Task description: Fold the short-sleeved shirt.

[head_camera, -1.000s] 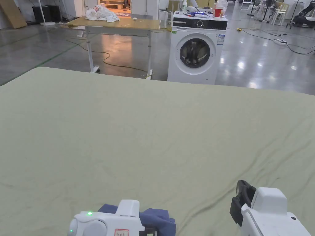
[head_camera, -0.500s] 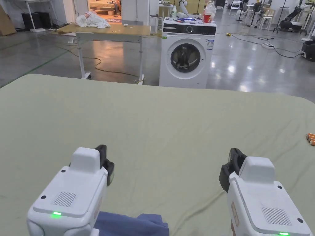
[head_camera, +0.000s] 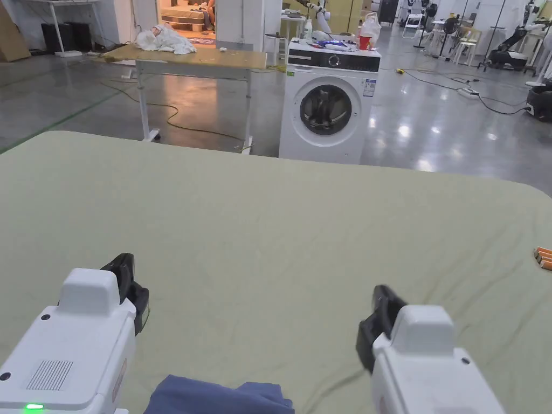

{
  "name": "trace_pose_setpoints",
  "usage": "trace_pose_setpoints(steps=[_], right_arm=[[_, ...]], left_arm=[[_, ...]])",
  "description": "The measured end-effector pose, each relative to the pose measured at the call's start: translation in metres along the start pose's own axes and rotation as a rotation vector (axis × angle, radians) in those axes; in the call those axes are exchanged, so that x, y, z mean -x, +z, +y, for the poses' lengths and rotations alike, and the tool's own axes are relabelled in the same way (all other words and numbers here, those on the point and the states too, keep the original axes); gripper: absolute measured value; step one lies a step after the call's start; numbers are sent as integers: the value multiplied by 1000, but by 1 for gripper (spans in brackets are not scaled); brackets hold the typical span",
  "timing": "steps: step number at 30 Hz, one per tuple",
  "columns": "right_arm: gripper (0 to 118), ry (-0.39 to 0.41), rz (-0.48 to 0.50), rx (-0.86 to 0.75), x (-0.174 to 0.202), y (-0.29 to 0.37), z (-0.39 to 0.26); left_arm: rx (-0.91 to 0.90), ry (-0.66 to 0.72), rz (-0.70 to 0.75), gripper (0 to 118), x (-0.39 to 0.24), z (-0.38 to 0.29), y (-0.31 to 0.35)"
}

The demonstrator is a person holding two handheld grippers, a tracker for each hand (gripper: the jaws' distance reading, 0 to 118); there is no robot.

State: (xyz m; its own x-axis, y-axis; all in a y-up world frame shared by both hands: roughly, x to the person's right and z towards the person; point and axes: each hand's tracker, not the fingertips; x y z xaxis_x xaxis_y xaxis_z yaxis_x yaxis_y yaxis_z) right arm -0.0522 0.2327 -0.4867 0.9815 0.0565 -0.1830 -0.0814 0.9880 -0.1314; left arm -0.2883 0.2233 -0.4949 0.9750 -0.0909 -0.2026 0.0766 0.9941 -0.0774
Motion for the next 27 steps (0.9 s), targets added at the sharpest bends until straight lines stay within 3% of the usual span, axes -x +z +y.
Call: trace_pose_setpoints(steps=[2,4,8,12,16,17,19,20,21,22,23,27], right_arm=[[0,-20,93,87,25,6,-25],[0,18,176,164,49,11,-53],[0,10,256,309,87,8,-106],[0,38,214,408,99,-8,-148],[0,-43,177,422,87,-14,-163],[0,-27,177,418,87,-11,-160],[0,-2,179,418,88,-12,-160],[0,-8,180,418,87,-13,-161],[0,-18,182,419,85,-11,-161],[0,-21,184,420,85,-12,-161],[0,-17,186,420,85,-12,-161],[0,-12,190,421,84,-11,-160]], left_arm=[[24,2,15,4,11,-6,3],[53,8,13,4,22,-13,6],[104,11,21,4,41,-27,16],[170,45,-6,4,55,-38,25],[337,143,-161,7,75,-37,35],[388,194,-210,11,82,-34,35],[512,261,-330,33,94,-34,30],[559,312,-398,48,102,-35,26],[602,358,-458,71,109,-36,21],[659,402,-513,83,115,-40,14],[718,450,-570,89,119,-43,6],[858,629,-711,91,131,-67,-28]])
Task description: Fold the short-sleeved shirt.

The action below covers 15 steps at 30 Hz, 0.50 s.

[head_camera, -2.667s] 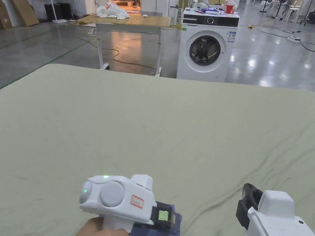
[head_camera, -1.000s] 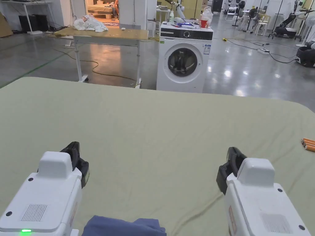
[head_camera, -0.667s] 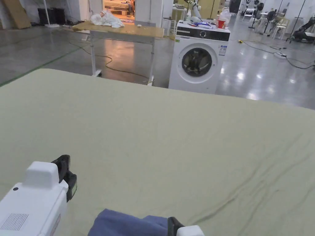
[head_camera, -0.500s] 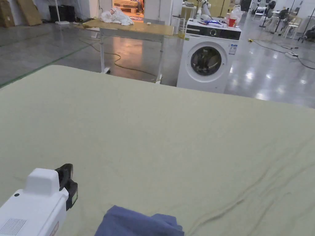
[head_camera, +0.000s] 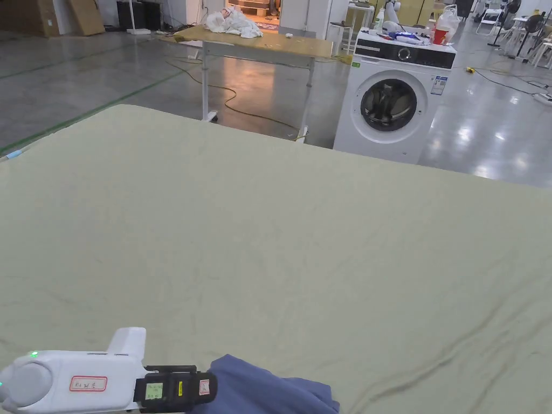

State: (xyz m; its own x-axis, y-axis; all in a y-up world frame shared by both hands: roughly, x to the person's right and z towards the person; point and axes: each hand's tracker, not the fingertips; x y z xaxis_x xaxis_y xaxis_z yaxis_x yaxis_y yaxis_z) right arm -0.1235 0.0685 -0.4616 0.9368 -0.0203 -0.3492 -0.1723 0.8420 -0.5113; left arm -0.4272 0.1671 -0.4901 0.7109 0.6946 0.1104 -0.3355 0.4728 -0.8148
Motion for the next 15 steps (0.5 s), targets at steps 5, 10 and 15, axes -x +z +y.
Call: trace_pose_setpoints(steps=[5,10,15], right_arm=[[0,12,0,-1,0,0,-1],[0,11,1,5,0,1,1],[0,19,6,-5,1,4,3]], left_arm=[[153,120,-171,90,22,10,-36],[162,171,-269,66,35,17,-50],[170,190,-256,19,39,16,-45]])
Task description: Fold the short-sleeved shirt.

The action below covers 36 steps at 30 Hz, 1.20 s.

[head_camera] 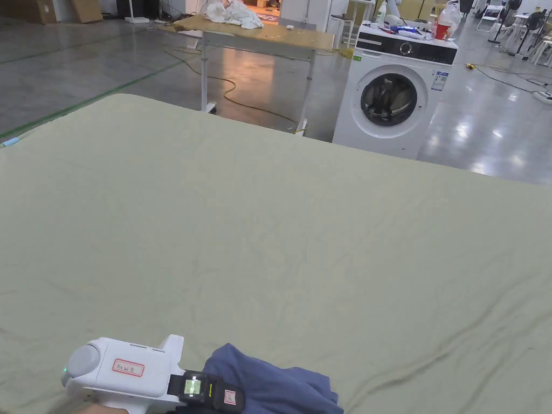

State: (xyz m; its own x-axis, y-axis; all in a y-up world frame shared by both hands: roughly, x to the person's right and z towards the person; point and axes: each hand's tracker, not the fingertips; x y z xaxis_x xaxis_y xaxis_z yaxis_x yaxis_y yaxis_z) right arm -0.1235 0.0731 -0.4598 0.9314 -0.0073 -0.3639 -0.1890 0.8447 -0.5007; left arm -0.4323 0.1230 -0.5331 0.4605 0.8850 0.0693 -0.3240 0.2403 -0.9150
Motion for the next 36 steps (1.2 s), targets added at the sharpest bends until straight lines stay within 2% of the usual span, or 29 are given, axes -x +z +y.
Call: trace_pose_setpoints(steps=[5,9,16,22,26,30,31,32,34,35,36], right_arm=[[0,3,-15,-73,-2,13,27],[0,0,-43,-154,-22,17,67],[0,6,-162,-271,-82,21,136],[0,-6,-275,-325,-132,33,172],[0,-35,-332,-336,-156,44,177],[0,-58,-355,-306,-173,45,169],[0,-66,-356,-296,-175,43,166],[0,-73,-358,-288,-178,43,164],[0,-79,-359,-279,-179,43,160],[0,-79,-357,-277,-180,42,158],[0,-79,-356,-272,-180,41,156]], left_arm=[[-29,-28,-36,17,-24,4,38],[-69,-88,20,17,-50,15,88],[-190,-83,204,17,-57,57,205],[-243,-72,460,17,-52,101,281],[-277,-36,605,17,-29,123,321],[-264,6,733,19,-3,133,322],[-262,19,768,24,4,135,318],[-245,24,798,34,10,137,313],[-249,23,886,66,19,138,304],[-240,11,939,75,21,138,299],[-254,-9,980,77,25,138,296]])
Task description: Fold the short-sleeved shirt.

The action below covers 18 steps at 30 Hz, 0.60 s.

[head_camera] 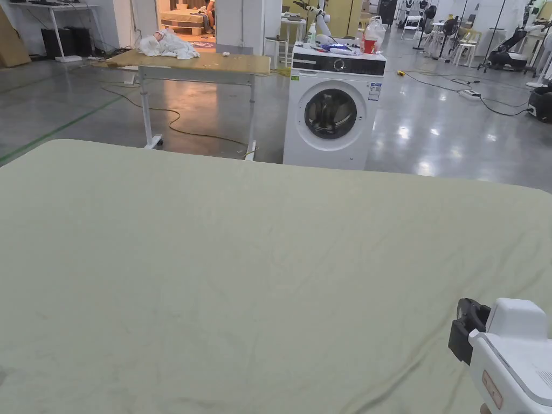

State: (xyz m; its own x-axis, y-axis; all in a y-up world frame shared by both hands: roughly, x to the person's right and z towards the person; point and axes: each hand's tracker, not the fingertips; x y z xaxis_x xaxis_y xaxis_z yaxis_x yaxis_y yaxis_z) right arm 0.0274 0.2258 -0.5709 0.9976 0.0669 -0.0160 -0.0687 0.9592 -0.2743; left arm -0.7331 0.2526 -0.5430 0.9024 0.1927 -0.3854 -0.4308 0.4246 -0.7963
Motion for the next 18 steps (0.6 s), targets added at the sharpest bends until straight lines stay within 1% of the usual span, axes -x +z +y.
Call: trace_pose_setpoints(steps=[3,6,11,13,15,16,18], right_arm=[[0,-2,15,19,1,-2,-2],[0,-6,18,27,1,-1,-5],[0,-3,31,29,3,1,-7],[0,-3,31,28,3,2,-8],[0,-7,33,24,4,3,-10],[0,-8,36,24,5,4,-11],[0,-9,41,20,8,5,-13]], left_arm=[[-62,-67,93,77,-6,-7,-7],[-137,-137,233,77,-20,-17,-12],[-339,-178,371,77,-46,-28,-8],[-368,-191,369,77,-77,-44,5],[-401,-213,295,77,-100,-59,11],[-441,-248,273,77,-114,-68,11],[-468,-285,160,76,-148,-92,16]])
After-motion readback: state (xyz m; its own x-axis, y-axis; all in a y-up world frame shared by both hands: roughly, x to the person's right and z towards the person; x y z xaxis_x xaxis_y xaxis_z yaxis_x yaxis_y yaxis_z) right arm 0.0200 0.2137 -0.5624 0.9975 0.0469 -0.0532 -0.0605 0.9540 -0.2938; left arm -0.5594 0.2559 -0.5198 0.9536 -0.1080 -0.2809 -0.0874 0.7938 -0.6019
